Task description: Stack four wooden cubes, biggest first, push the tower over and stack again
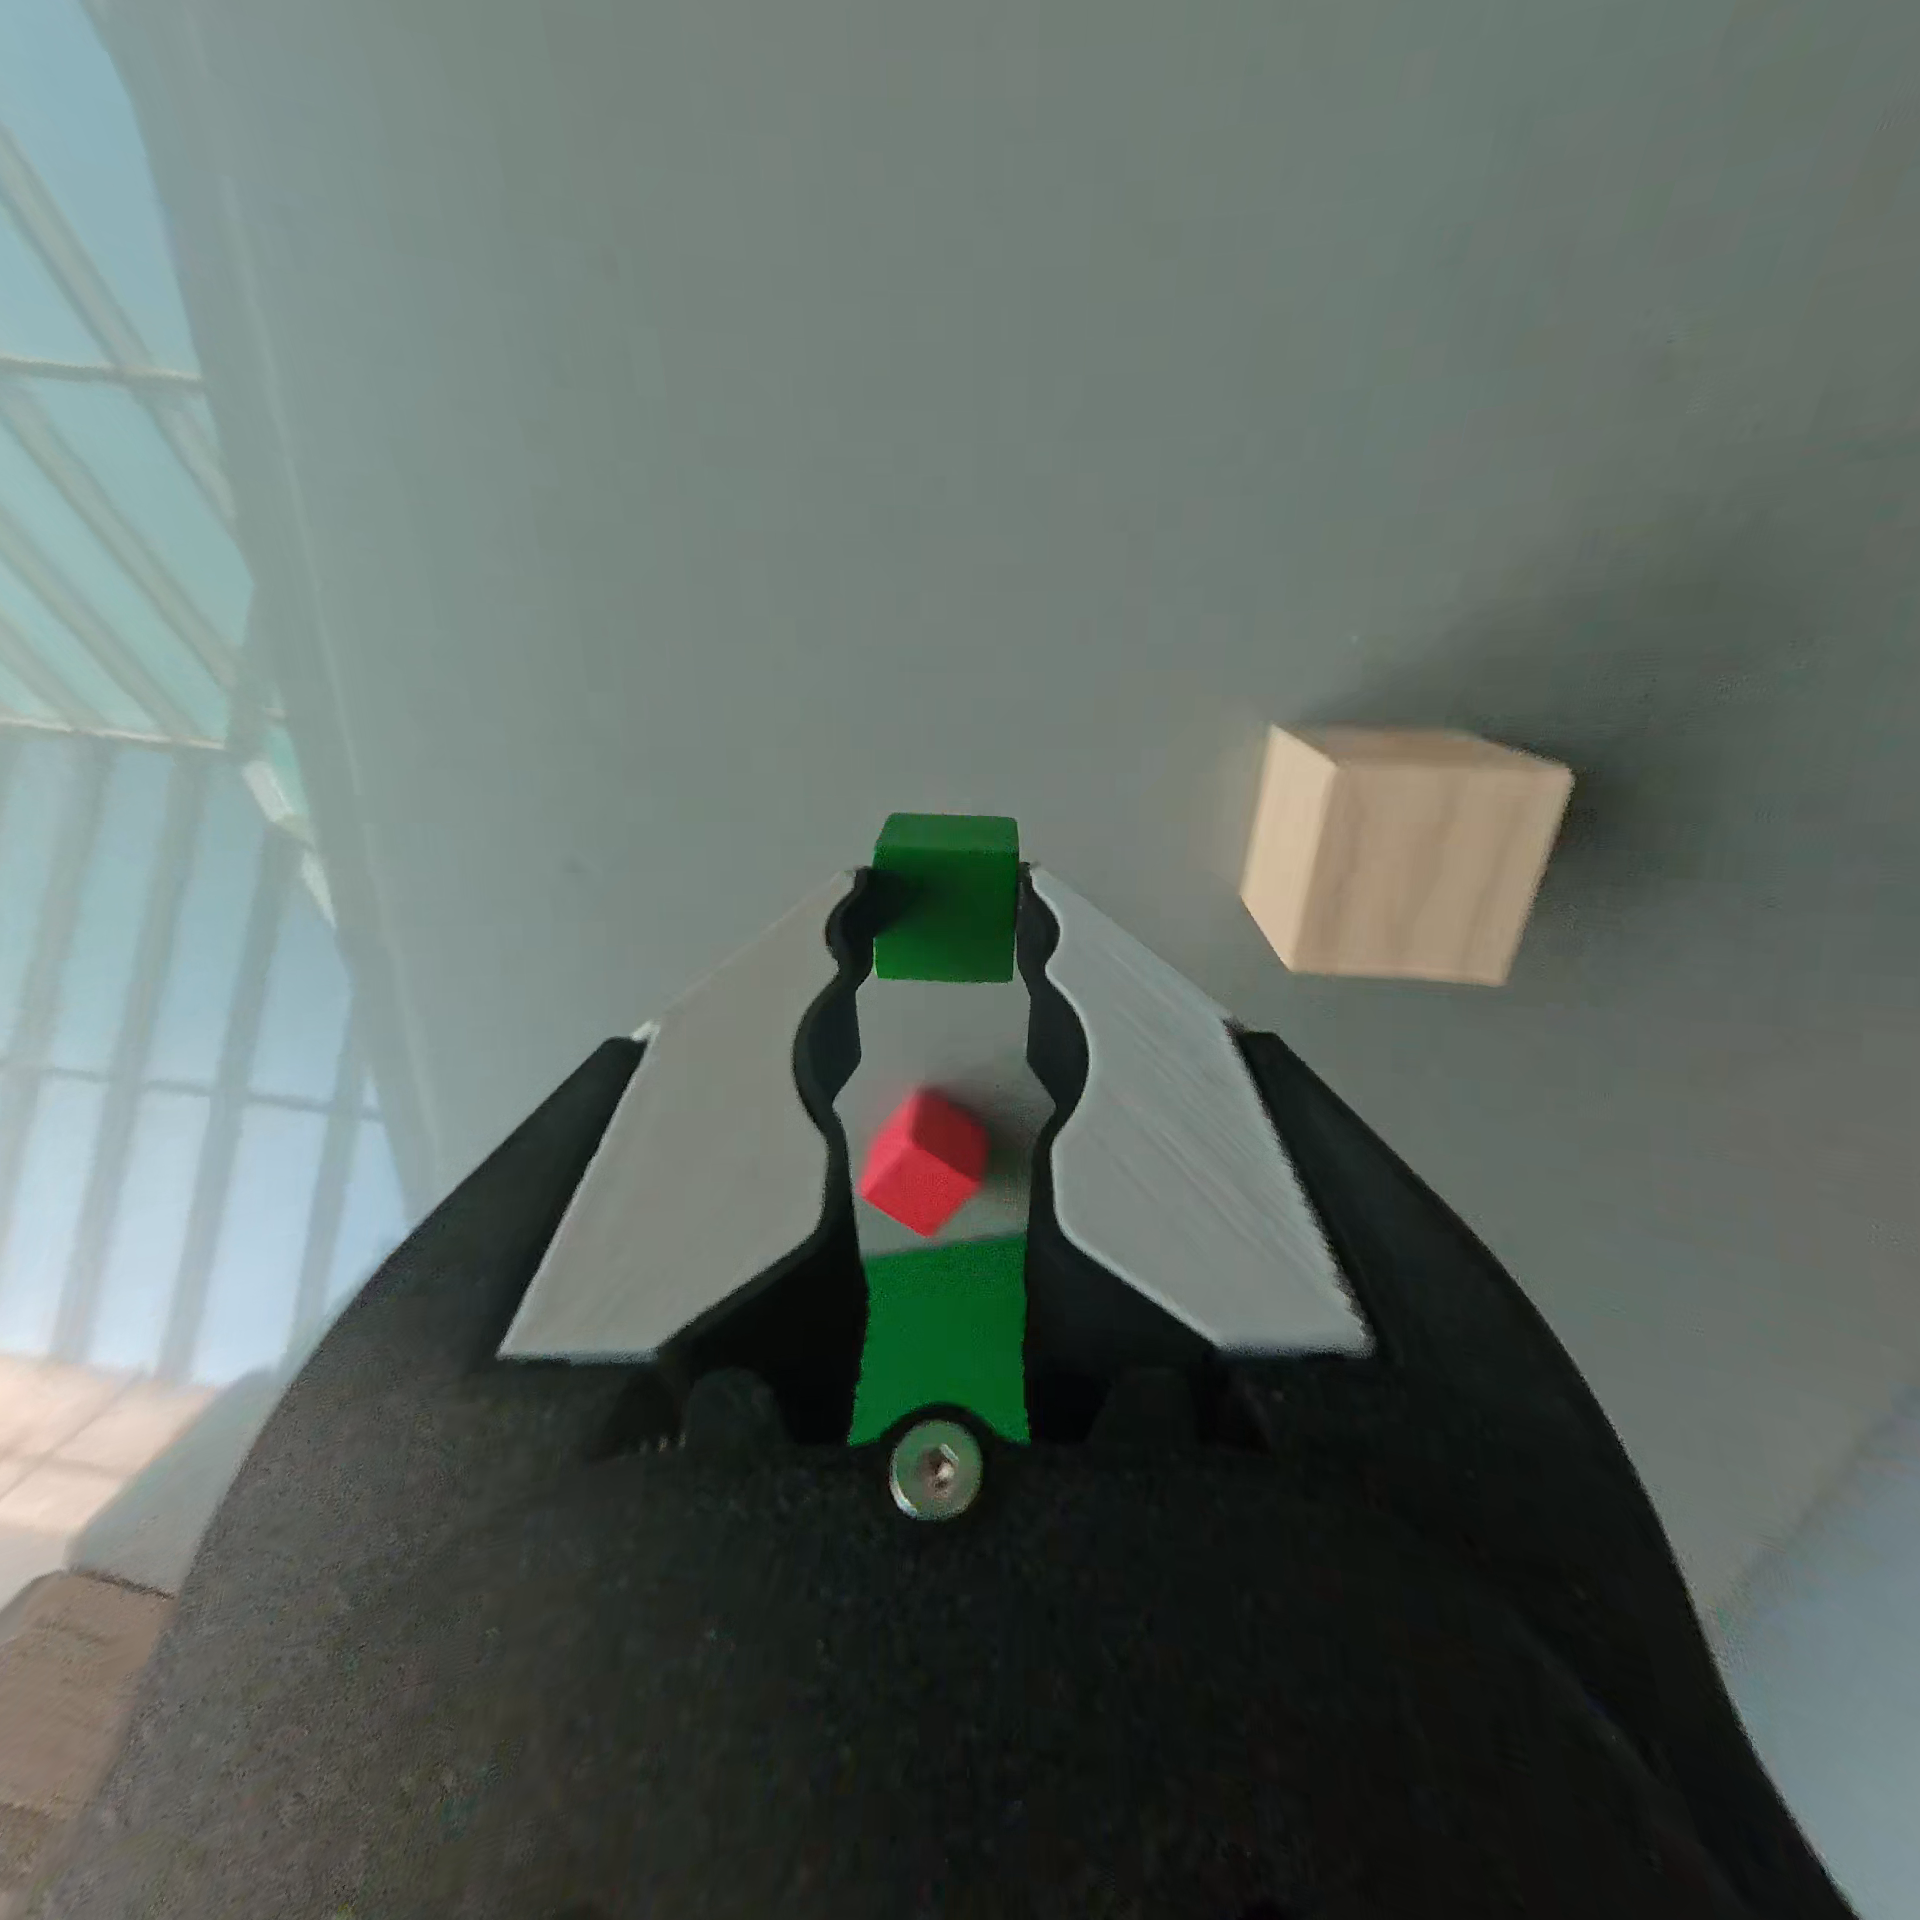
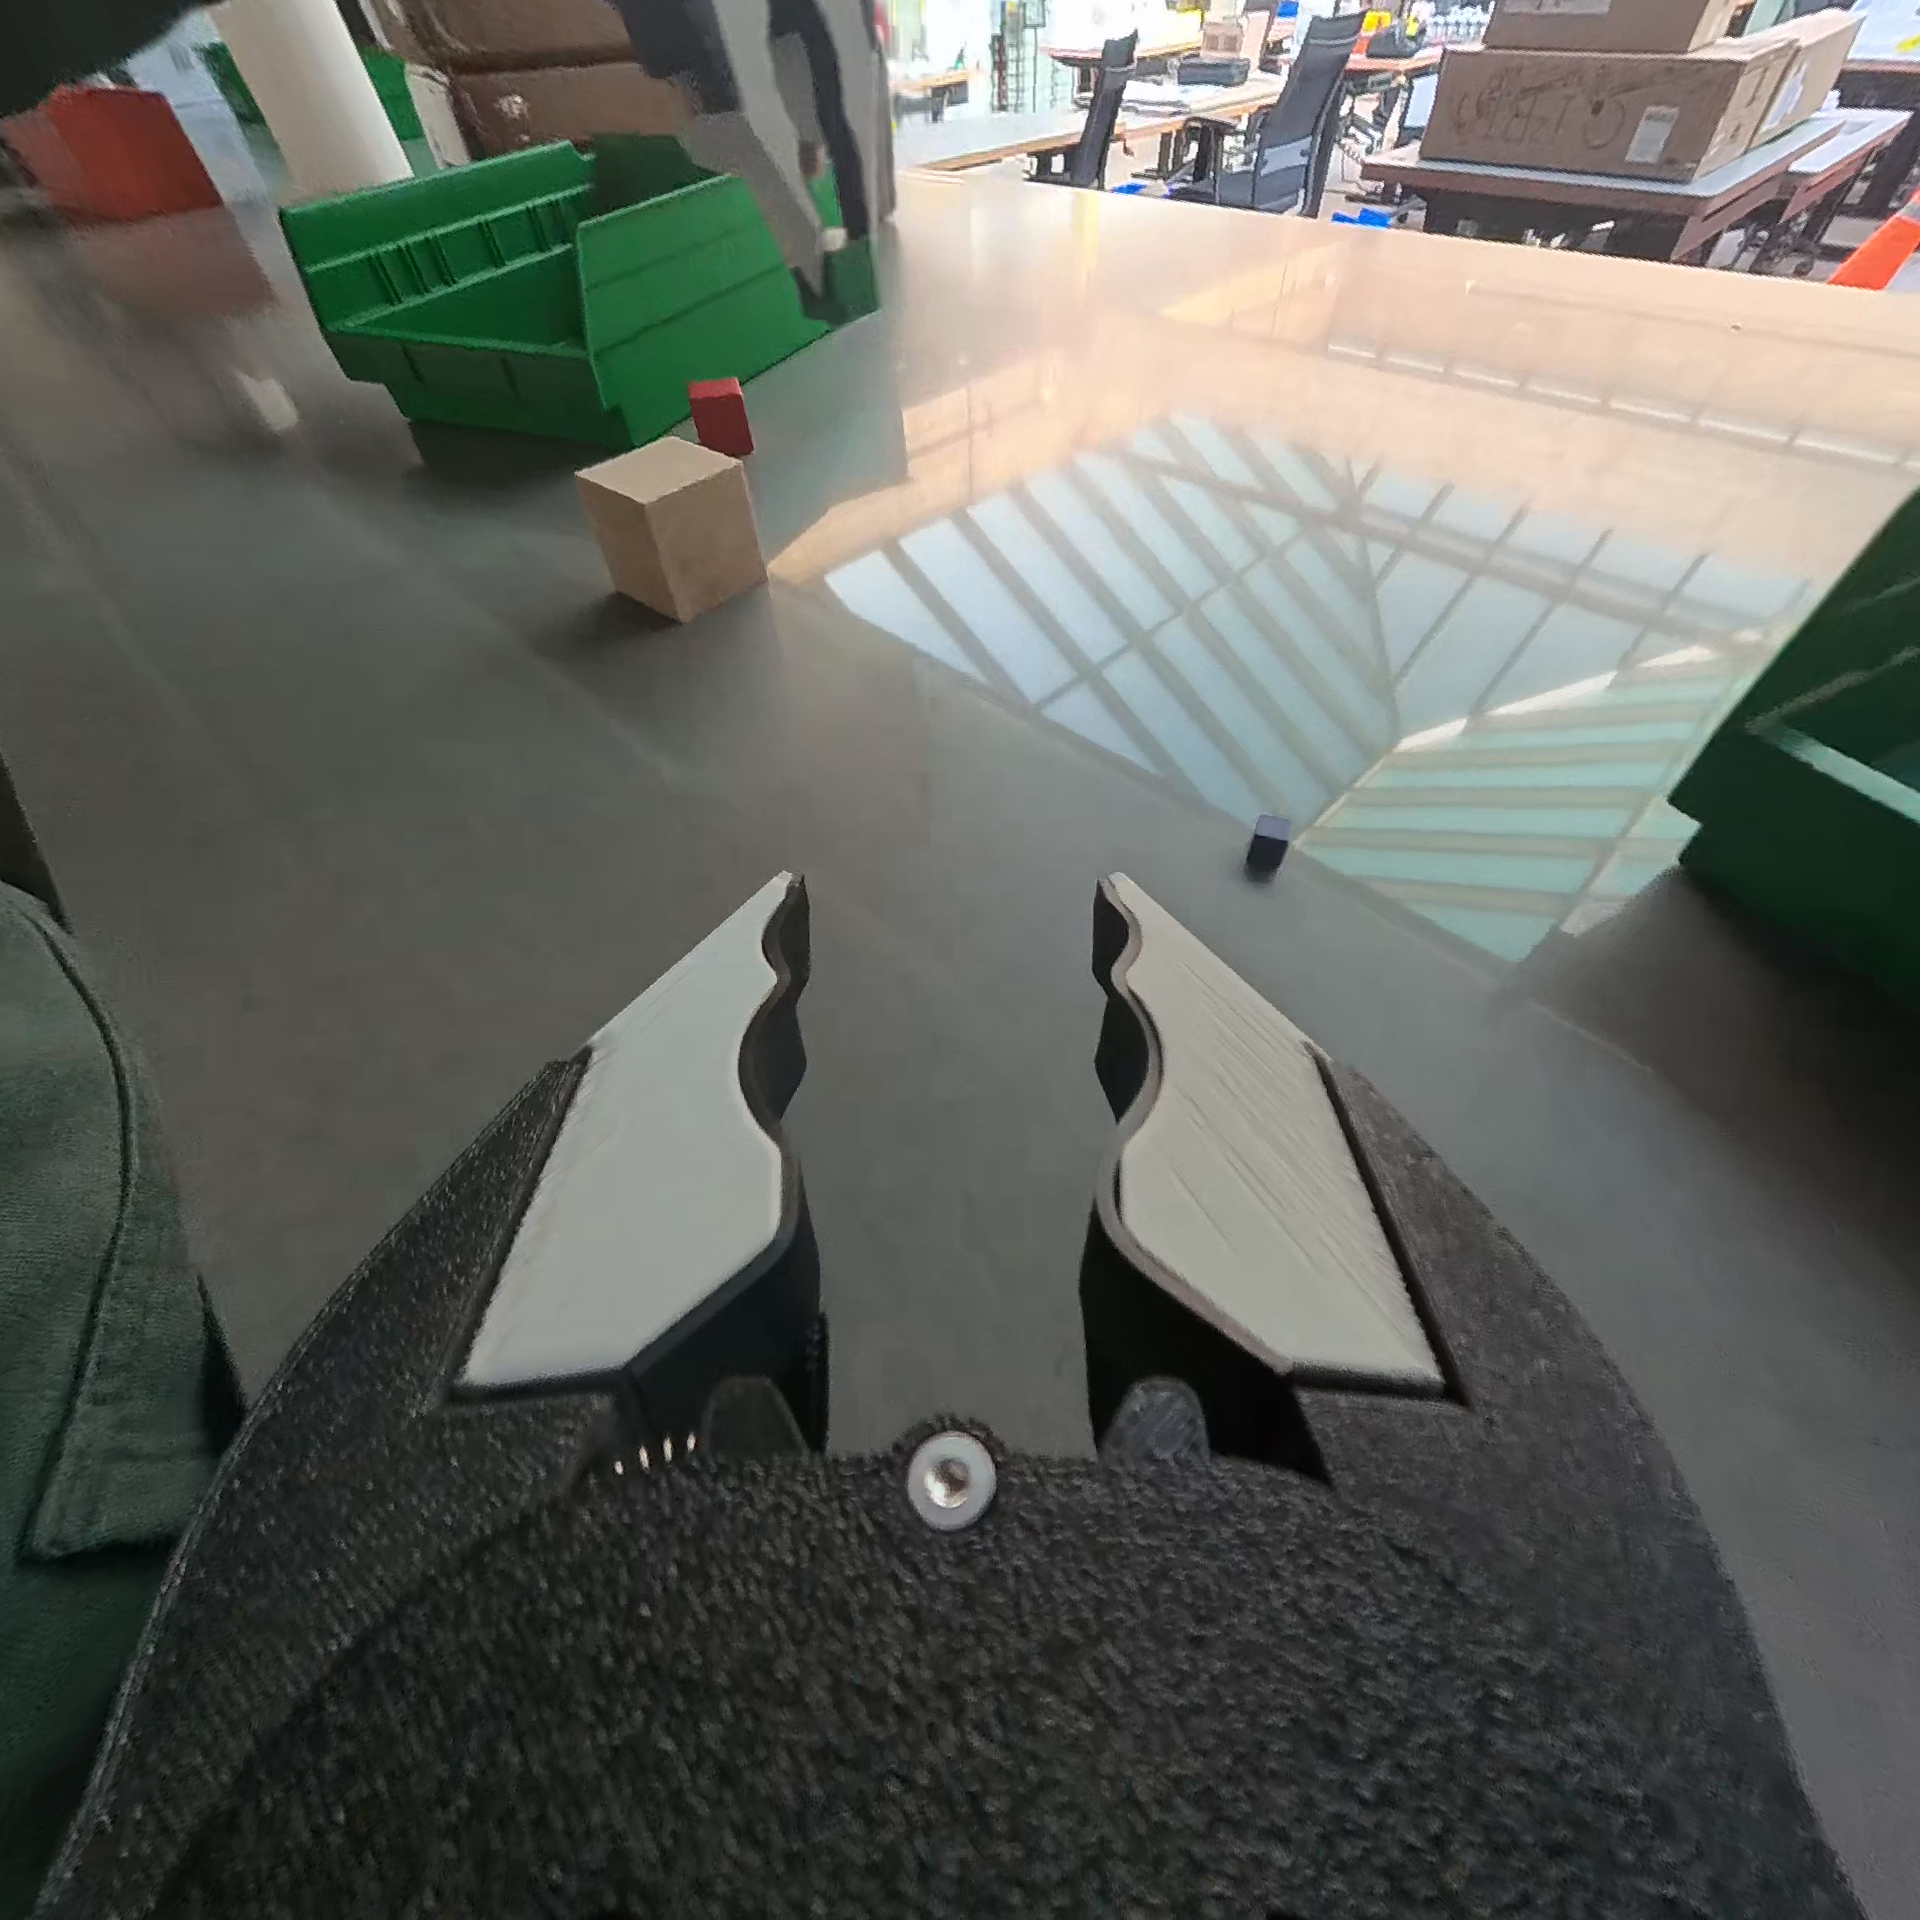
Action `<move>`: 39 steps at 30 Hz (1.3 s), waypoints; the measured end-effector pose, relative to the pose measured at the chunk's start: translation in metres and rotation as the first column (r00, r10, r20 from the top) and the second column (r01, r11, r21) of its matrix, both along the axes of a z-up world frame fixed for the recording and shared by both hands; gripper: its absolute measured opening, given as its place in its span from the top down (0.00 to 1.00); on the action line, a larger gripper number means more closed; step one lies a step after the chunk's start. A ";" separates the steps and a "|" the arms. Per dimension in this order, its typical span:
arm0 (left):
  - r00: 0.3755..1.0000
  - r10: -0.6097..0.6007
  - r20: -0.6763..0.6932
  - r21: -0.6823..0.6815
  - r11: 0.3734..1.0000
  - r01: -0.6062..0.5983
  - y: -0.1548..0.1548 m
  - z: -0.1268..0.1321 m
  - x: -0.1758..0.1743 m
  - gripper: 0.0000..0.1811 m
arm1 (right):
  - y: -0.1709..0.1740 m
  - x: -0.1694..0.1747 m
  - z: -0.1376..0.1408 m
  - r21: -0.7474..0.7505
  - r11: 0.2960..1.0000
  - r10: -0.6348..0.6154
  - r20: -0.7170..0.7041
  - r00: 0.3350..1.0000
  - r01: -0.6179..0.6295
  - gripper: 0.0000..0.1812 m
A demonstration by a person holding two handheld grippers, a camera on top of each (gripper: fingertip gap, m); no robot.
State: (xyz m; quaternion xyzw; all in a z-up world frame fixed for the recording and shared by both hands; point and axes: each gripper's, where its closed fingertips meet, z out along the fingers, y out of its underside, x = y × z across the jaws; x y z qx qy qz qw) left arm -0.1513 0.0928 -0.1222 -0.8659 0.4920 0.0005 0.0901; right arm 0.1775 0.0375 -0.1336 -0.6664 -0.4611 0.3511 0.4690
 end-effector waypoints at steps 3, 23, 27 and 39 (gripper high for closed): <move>1.000 0.004 -0.022 -0.078 0.997 -0.006 -0.047 -0.018 -0.013 0.86 | -0.003 0.000 0.000 0.009 1.000 0.008 0.011 1.000 -0.008 0.70; 0.880 0.464 -0.104 0.009 0.885 -0.465 -0.063 -0.033 -0.089 0.72 | -0.004 0.003 0.000 0.011 1.000 0.005 0.019 1.000 -0.006 0.70; 0.781 0.601 -0.170 -0.121 0.774 -0.622 -0.053 -0.048 -0.096 0.70 | -0.002 0.007 -0.001 0.008 1.000 -0.014 0.010 1.000 0.014 0.70; 0.673 0.655 -0.344 -0.265 0.620 -0.739 -0.056 -0.078 -0.112 0.82 | 0.003 0.013 -0.003 -0.010 0.999 -0.042 -0.012 0.999 0.042 0.70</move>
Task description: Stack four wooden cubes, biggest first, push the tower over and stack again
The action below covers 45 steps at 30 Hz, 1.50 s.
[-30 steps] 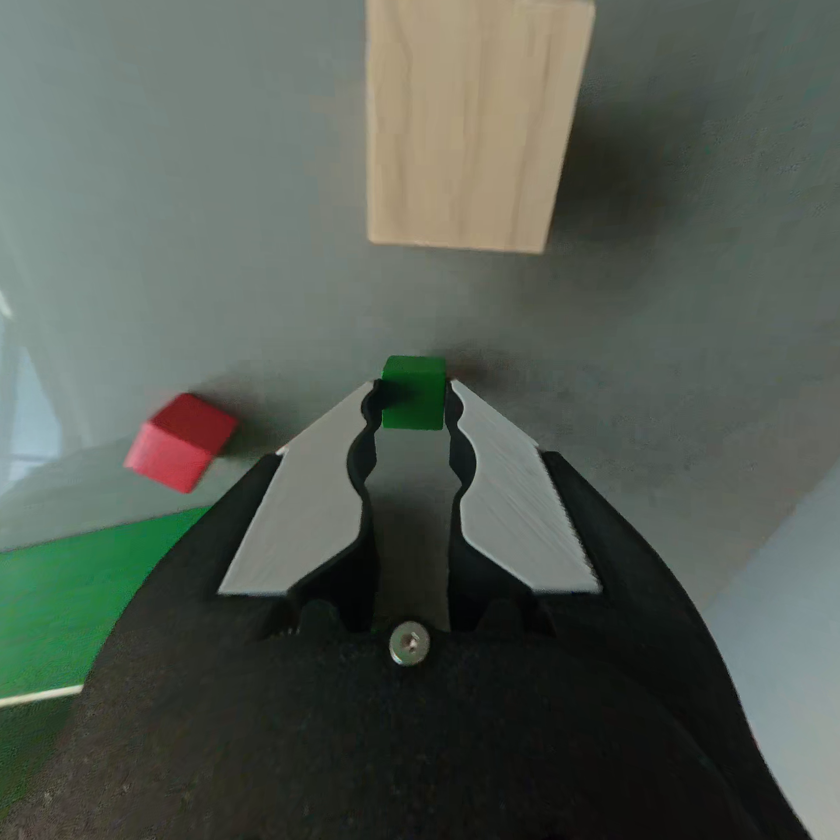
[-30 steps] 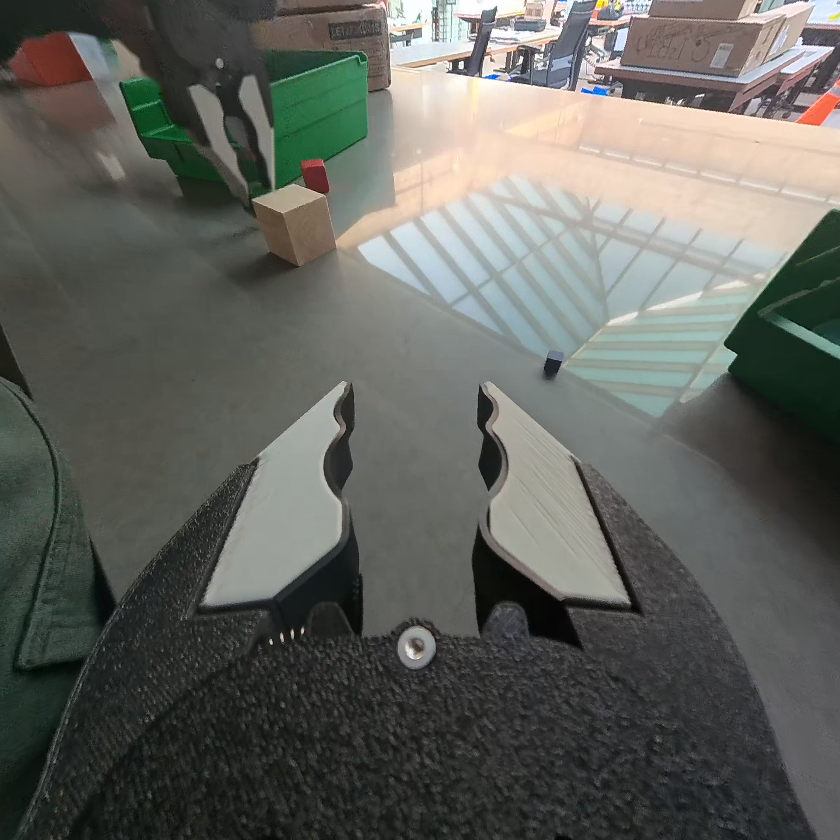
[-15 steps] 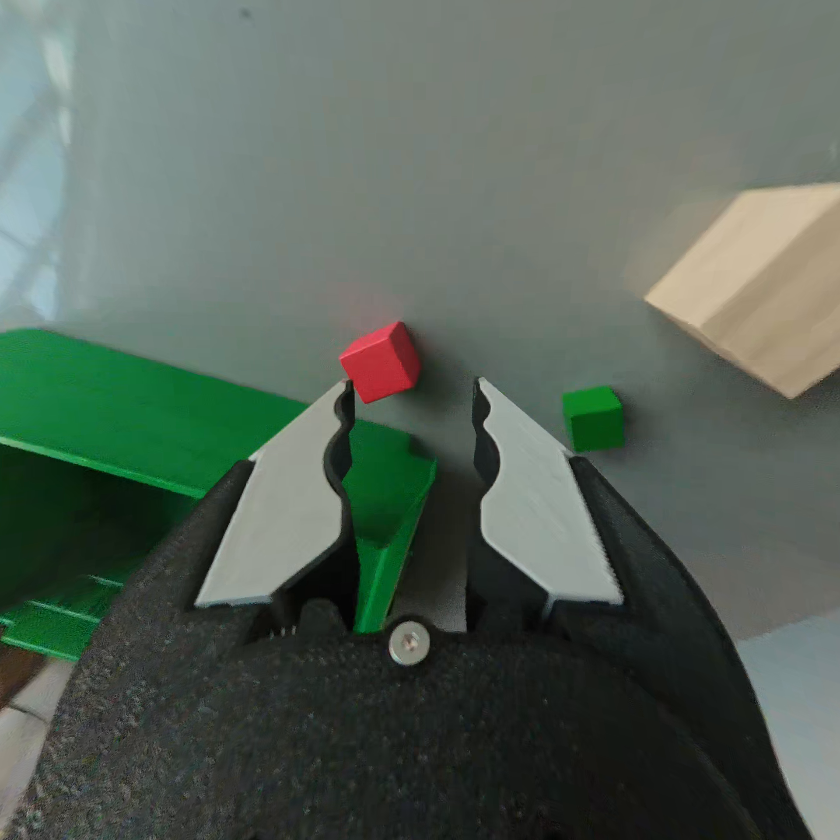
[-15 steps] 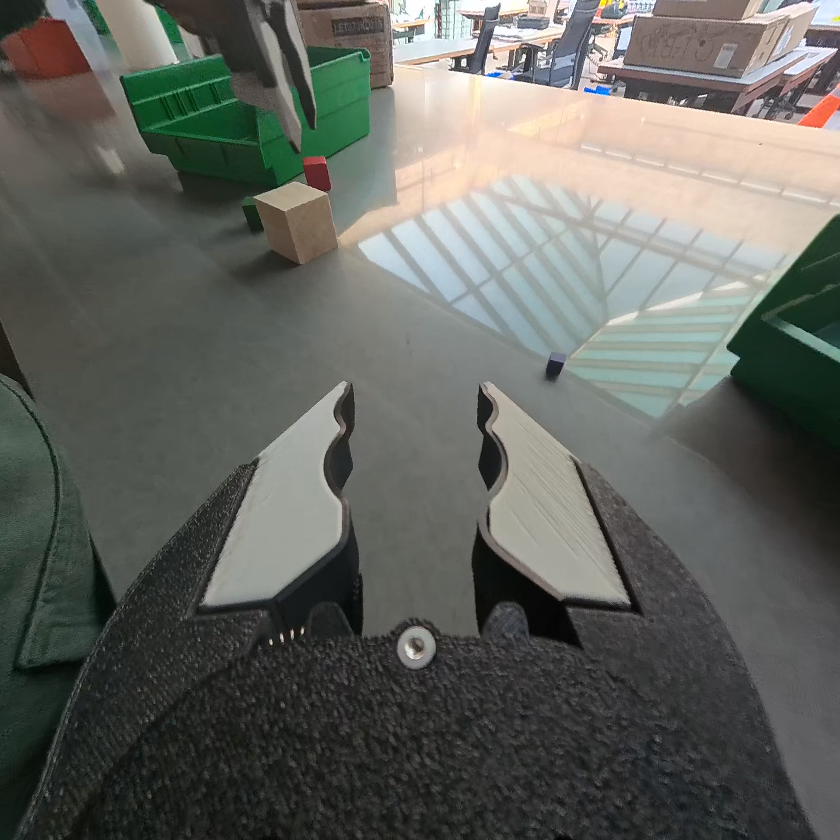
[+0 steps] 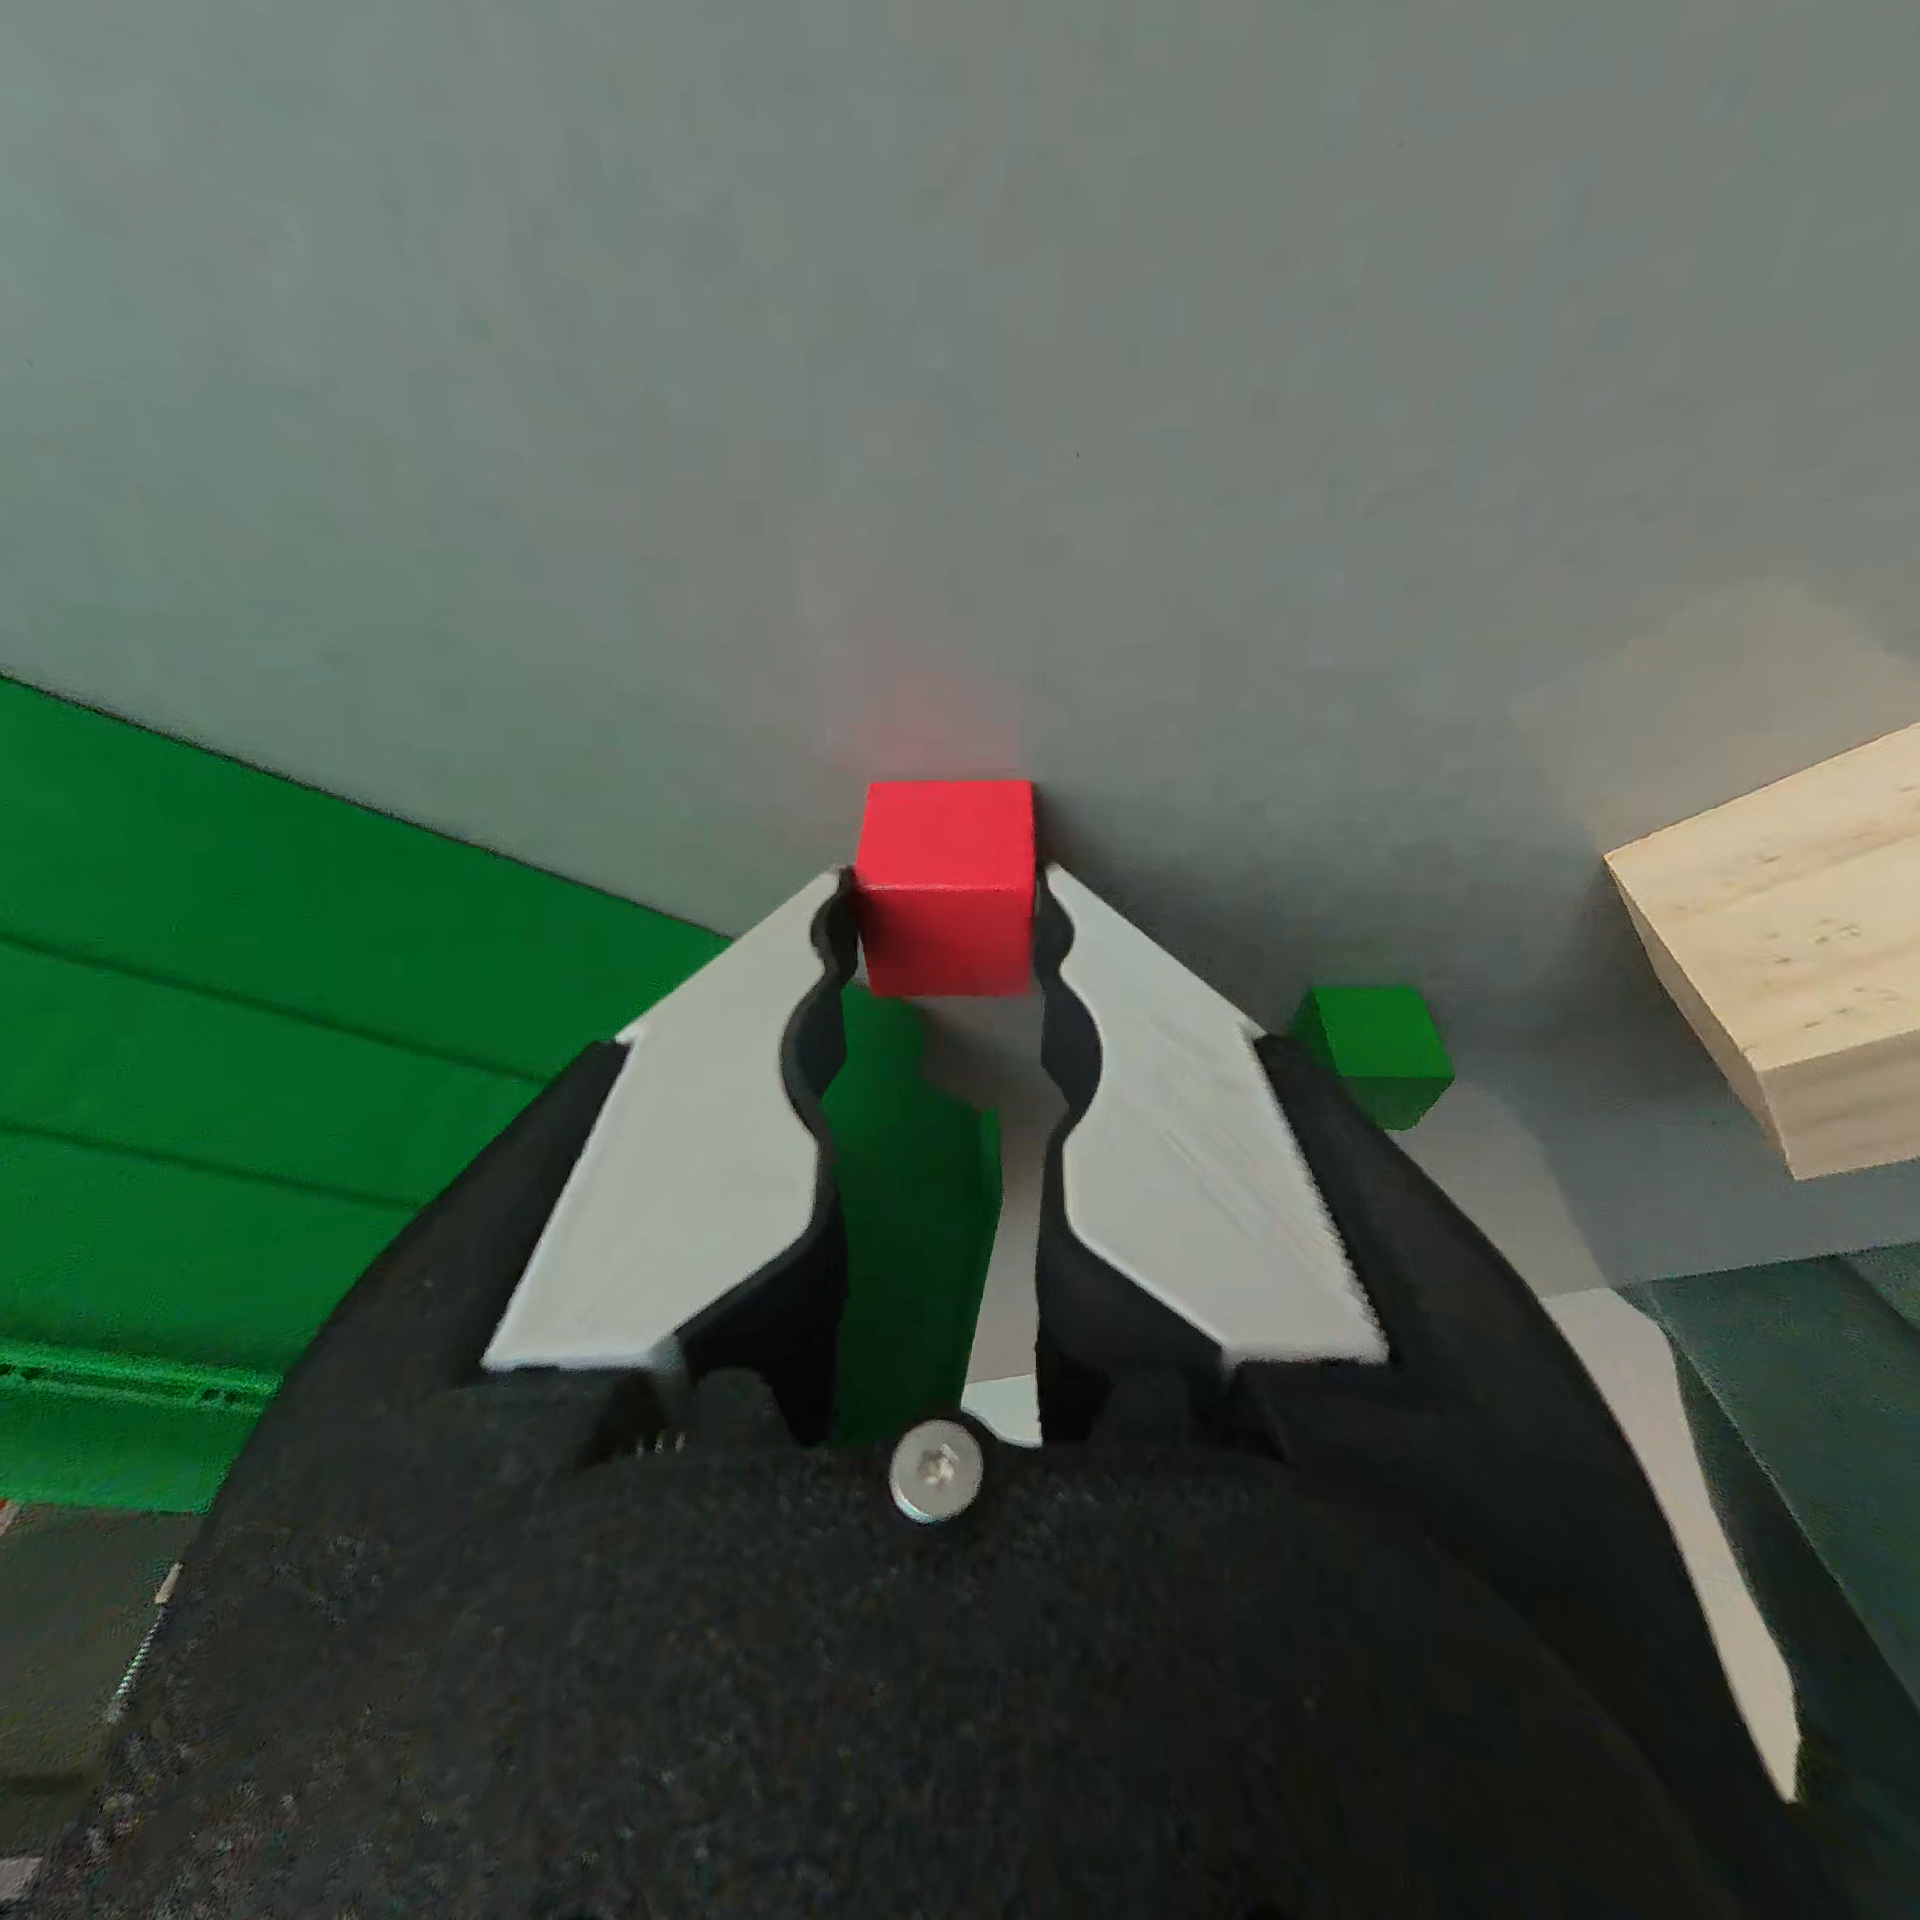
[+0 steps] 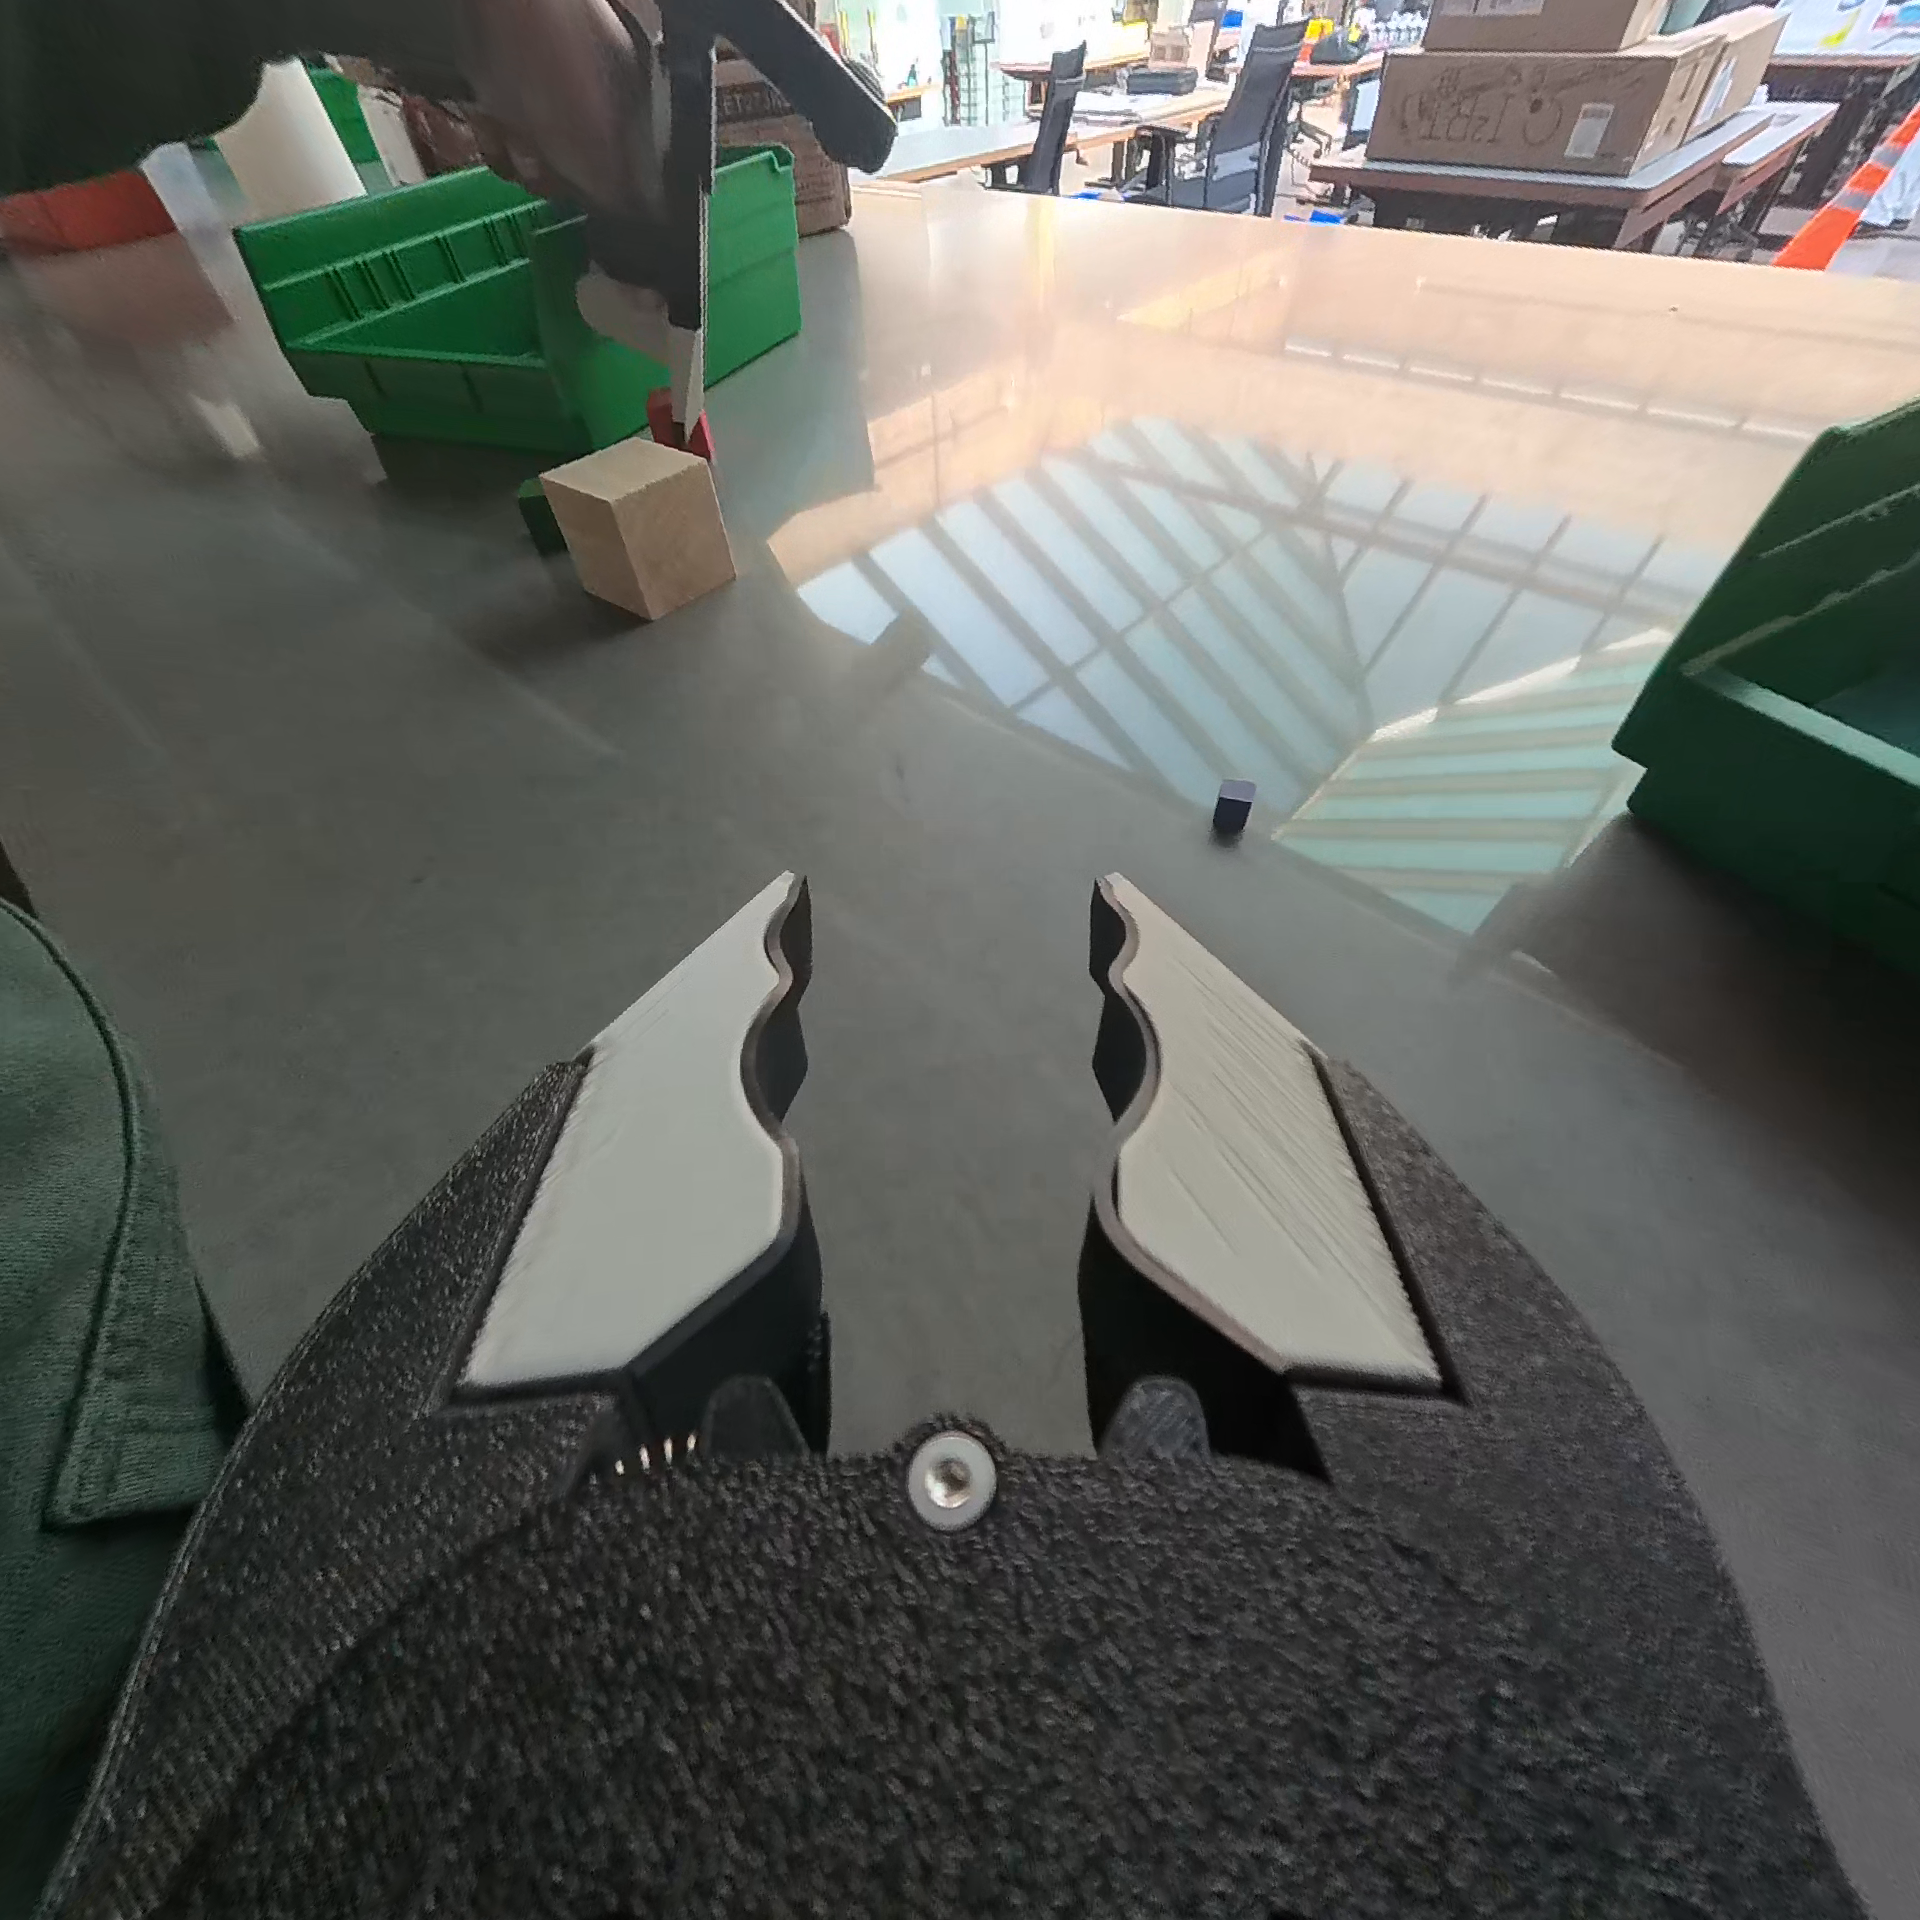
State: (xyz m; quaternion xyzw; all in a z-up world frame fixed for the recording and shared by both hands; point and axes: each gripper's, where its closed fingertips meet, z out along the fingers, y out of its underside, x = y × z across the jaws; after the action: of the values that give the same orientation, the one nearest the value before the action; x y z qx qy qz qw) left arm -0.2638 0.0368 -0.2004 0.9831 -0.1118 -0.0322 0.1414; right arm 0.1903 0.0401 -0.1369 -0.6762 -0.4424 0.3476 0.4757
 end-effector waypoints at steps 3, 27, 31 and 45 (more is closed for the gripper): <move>0.997 -0.079 0.000 0.016 0.997 0.079 0.002 0.001 0.003 0.82 | 0.001 0.000 0.001 0.004 1.000 -0.001 0.000 1.000 0.001 0.70; 0.692 -0.721 0.029 -0.014 0.692 0.722 -0.041 0.054 0.154 0.83 | -0.025 -0.019 0.014 0.046 0.990 0.131 -0.003 0.991 -0.131 0.70; 0.683 -0.730 0.023 -0.022 0.683 0.730 -0.038 0.053 0.155 0.82 | -0.025 -0.019 0.013 0.049 0.990 0.135 -0.001 0.991 -0.135 0.70; 0.671 -0.742 0.000 -0.041 0.670 0.741 -0.036 0.051 0.156 0.82 | -0.023 -0.018 0.008 0.042 0.992 0.121 0.006 0.993 -0.121 0.70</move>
State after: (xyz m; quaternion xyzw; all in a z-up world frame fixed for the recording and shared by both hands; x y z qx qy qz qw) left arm -0.1076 0.0009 -0.1496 0.8500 -0.5005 -0.0930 0.1355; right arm 0.1726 0.0166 -0.1290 -0.6386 -0.4908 0.3651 0.4670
